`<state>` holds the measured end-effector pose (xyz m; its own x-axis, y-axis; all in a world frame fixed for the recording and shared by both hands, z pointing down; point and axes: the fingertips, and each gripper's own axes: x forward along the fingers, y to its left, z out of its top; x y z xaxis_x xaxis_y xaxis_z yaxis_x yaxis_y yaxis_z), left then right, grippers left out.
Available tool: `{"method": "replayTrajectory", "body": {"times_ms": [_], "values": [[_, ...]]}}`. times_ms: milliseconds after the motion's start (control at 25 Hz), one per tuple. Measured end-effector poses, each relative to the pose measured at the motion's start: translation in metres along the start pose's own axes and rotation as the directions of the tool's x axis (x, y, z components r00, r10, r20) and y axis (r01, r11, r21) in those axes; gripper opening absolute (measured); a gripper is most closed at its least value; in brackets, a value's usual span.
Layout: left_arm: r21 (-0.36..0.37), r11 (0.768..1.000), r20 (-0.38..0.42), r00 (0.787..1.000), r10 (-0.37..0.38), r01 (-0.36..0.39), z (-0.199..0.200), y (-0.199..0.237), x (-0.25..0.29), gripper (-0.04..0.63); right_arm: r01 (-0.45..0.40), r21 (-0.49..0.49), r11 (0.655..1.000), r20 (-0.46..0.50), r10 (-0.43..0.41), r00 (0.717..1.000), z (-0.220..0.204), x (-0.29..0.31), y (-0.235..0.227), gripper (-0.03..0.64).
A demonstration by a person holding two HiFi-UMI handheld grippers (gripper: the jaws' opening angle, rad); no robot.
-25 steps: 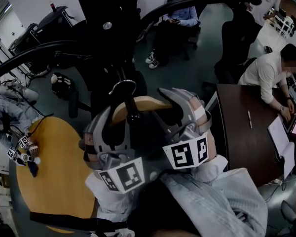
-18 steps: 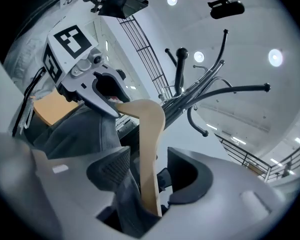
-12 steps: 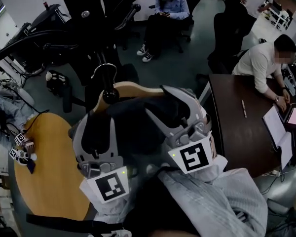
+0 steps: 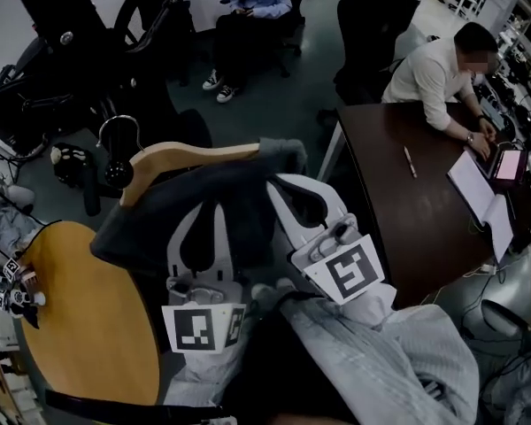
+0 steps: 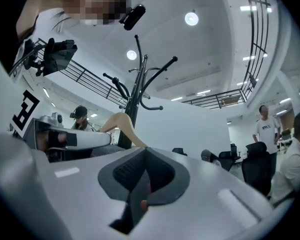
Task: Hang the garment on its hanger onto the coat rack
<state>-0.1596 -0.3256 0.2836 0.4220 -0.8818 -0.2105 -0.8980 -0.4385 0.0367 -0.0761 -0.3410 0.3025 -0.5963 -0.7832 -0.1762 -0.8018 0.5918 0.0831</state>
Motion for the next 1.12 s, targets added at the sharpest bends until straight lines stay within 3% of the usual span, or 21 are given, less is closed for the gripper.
{"method": "replayTrajectory", "body": {"times_ms": [40,160,320,400,720,1120], "values": [[-0.015,1.000,-0.015,1.000,-0.012,0.012,-0.007,-0.007,0.002,0.015,0.010,0.002,1.000,-0.017,-0.010,1.000,-0.005,-0.005,-0.003,0.002],[-0.032,0.998,-0.061,0.997,-0.053,0.051,-0.030,-0.024,0.011,0.006,0.039,0.008,0.999,-0.042,-0.038,0.998,-0.020,-0.013,-0.013,0.002],[0.068,0.992,-0.149,0.984,-0.094,0.105,-0.057,-0.044,0.018,0.006,0.056,0.016,0.998,-0.108,-0.054,0.993,-0.036,-0.022,-0.017,0.002],[0.070,0.990,-0.167,0.980,-0.111,0.124,-0.063,-0.052,0.020,0.006,0.063,0.011,0.998,-0.121,-0.062,0.991,-0.039,-0.024,-0.019,0.001],[0.053,0.986,-0.168,0.975,-0.144,0.155,-0.067,-0.065,0.033,0.006,0.074,-0.017,0.997,-0.136,-0.076,0.988,-0.043,-0.030,-0.031,0.000],[0.083,0.983,-0.153,0.977,-0.148,0.162,-0.064,-0.066,0.042,0.006,0.073,-0.033,0.997,-0.133,-0.077,0.988,-0.043,-0.024,-0.034,0.000]]}}
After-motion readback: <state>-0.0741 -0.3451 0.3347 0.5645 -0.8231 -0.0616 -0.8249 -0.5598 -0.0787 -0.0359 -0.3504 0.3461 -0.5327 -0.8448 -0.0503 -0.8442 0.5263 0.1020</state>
